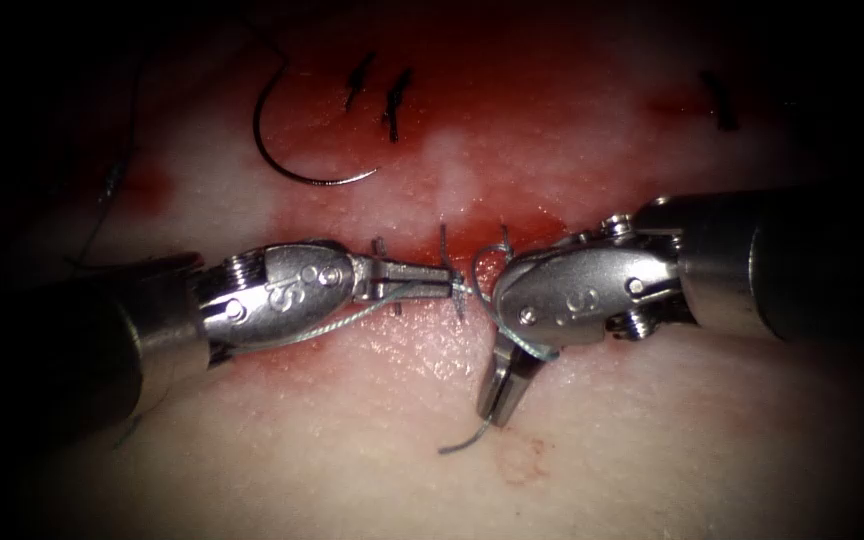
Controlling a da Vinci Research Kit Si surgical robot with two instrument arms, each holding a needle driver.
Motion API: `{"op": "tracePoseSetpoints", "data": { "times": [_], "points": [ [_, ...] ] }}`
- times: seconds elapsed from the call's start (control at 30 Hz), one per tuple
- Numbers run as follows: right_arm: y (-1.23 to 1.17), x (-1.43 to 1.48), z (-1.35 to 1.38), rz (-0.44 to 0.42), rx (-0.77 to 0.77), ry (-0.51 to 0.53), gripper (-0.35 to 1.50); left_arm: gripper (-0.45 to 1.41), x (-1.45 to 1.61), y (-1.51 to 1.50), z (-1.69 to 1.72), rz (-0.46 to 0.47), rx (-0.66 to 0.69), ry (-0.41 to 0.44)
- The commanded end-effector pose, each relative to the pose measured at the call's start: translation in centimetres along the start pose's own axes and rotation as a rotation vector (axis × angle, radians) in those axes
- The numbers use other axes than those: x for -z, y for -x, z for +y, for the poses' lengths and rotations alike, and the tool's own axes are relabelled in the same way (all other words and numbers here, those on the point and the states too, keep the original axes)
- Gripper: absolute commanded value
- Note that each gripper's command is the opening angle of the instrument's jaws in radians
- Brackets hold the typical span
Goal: Wound Closure
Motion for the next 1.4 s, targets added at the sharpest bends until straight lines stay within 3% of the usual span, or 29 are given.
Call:
{"op": "tracePoseSetpoints", "data": {
  "times": [0.03,0.1,0.27,0.4,0.63,1.17,1.4],
  "points": [
    [0.01,-0.05,0.07,0.013,0.003,-0.002,-0.35,-0.45,-0.07,0.03,0.01,0.0,-0.002,0.0],
    [0.02,-0.02,0.08,0.024,0.003,-0.003,-0.35,-0.45,-0.07,0.04,0.05,-0.001,-0.003,-0.002],
    [0.04,0.23,0.13,0.163,-0.083,0.063,-0.35,-0.45,-0.11,0.08,0.27,0.001,-0.015,0.002],
    [0.03,0.4,0.16,0.22,-0.134,0.109,-0.35,-0.45,-0.13,0.08,0.4,0.001,-0.02,0.006],
    [0.07,0.77,0.22,0.321,-0.203,0.201,-0.35,-0.45,-0.15,-0.09,0.73,-0.001,-0.021,0.024],
    [0.49,1.23,0.4,0.306,-0.279,0.329,-0.35,-0.45,-0.11,-0.78,1.83,0.032,-0.031,0.104],
    [0.65,1.35,0.45,0.211,-0.346,0.391,-0.35,-0.45,-0.1,-1.0,2.11,0.041,-0.041,0.127]
  ]
}}
